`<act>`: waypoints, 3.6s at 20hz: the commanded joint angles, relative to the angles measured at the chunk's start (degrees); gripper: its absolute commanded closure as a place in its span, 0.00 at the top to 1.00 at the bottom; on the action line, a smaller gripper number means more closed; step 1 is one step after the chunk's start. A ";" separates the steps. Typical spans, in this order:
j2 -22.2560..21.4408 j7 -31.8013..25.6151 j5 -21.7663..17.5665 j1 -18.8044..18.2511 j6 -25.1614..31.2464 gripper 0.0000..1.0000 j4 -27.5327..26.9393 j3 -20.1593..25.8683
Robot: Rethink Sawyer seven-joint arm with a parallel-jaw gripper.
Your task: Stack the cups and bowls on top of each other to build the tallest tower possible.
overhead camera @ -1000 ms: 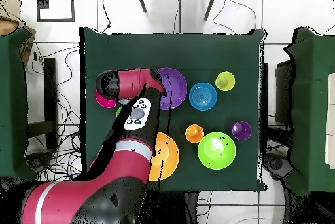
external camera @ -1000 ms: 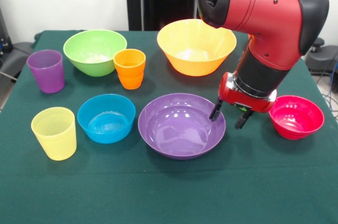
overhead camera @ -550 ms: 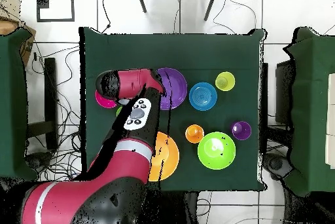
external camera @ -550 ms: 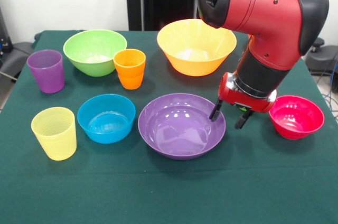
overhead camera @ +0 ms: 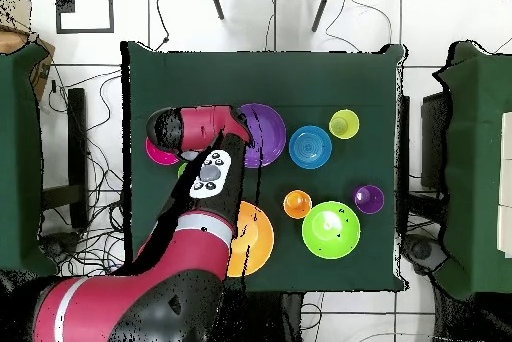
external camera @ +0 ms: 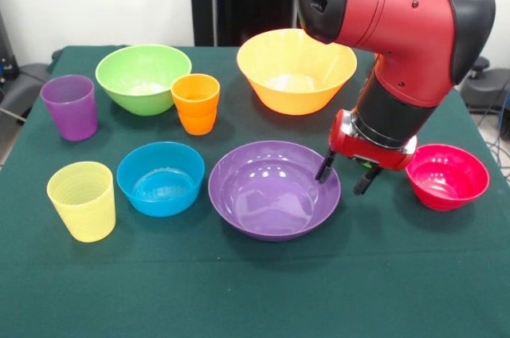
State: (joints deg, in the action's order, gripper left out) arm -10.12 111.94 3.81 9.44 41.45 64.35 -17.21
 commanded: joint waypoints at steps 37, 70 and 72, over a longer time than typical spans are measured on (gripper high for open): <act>-0.97 4.98 -0.09 -0.79 0.81 0.00 2.21 5.18; -2.74 4.96 -0.07 -1.04 -1.37 1.00 4.97 6.16; -2.63 4.93 -0.11 -1.09 -1.35 1.00 4.84 6.12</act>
State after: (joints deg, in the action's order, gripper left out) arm -13.74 111.94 3.76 9.35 41.45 66.18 -17.49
